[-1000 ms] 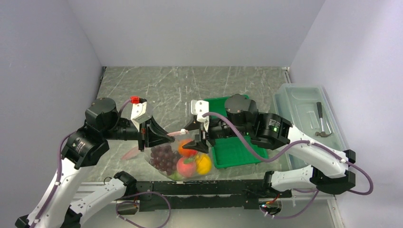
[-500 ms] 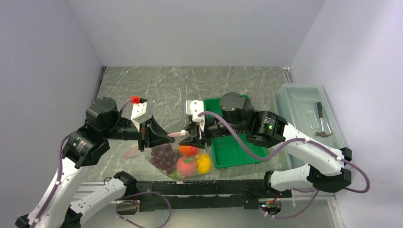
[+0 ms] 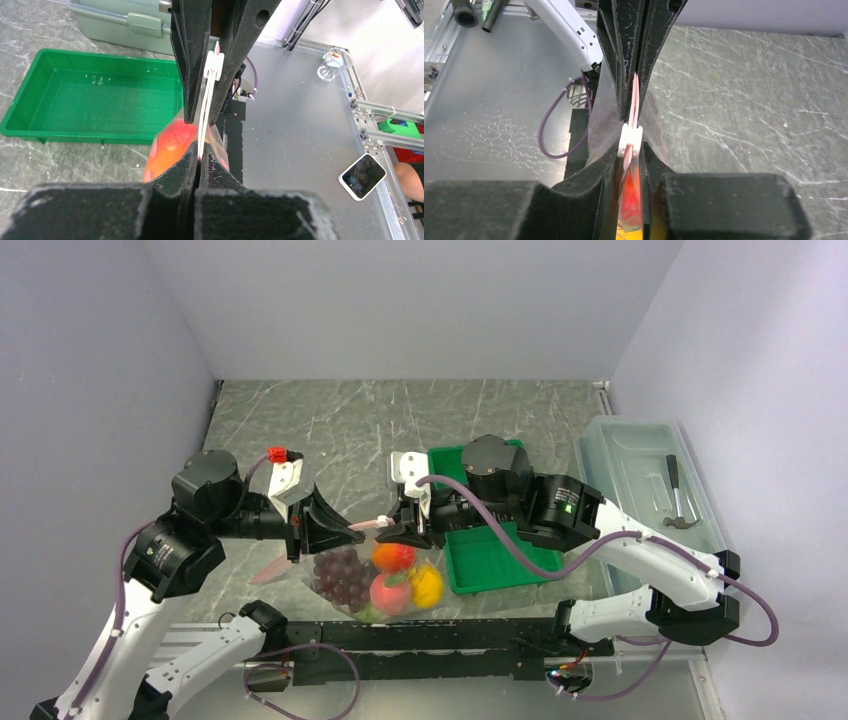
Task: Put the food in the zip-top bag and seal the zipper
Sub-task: Zip the zipper food storage bag.
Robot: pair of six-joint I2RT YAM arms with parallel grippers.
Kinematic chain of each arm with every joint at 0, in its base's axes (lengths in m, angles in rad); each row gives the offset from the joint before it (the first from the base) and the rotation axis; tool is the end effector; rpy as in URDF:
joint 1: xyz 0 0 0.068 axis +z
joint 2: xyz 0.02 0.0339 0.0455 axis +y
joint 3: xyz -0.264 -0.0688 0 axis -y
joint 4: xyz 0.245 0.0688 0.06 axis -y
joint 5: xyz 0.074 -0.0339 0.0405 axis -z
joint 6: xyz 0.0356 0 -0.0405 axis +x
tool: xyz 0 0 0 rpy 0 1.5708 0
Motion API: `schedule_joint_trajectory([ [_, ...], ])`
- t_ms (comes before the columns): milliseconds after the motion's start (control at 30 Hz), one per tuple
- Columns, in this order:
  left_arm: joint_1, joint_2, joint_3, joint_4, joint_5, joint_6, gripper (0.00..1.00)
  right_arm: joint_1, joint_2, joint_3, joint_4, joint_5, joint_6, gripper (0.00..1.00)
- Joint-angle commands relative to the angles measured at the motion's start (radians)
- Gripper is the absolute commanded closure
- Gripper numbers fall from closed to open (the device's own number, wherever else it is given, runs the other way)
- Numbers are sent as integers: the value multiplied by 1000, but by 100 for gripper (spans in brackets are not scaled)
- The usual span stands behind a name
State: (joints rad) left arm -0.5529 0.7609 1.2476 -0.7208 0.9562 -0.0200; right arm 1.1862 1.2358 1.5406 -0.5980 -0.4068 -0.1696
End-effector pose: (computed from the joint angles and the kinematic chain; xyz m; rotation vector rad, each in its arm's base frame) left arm 0.0777 -0.0821 0.4412 1.1463 1.4929 -1.2546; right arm 0.0811 0.2380 0.4627 -1.4636 1.3388 1.0620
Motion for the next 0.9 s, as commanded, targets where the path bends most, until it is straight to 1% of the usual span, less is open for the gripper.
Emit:
schedule_joint_trajectory([
  [0,2,-9,41,88,42,-18,100,0,-26,6,53,-17,10,81],
  [133,1,-8,33,94,49,-23,100,-1,-17,14,59,-20,15,84],
  [200,2,-8,31,94,50,-22,100,-1,-11,20,52,-25,10,90],
  [267,1,-13,30,93,46,-20,100,0,-8,22,45,-31,5,100],
  [533,1,-11,30,70,38,-7,100,0,-13,13,47,-41,4,100],
  [567,1,-12,29,67,35,-5,95,0,-15,13,46,-41,5,100],
  [633,1,-19,21,68,29,-5,79,-1,-15,18,41,-40,7,100],
  [700,1,-26,12,64,37,1,60,0,-13,24,31,-31,16,100],
  [733,1,-29,11,58,42,7,54,-1,-10,30,21,-27,20,100],
  [800,1,-30,9,51,46,8,45,-1,-4,41,3,-23,28,100],
  [867,1,-32,7,60,45,8,41,-2,0,44,-6,-19,35,100],
])
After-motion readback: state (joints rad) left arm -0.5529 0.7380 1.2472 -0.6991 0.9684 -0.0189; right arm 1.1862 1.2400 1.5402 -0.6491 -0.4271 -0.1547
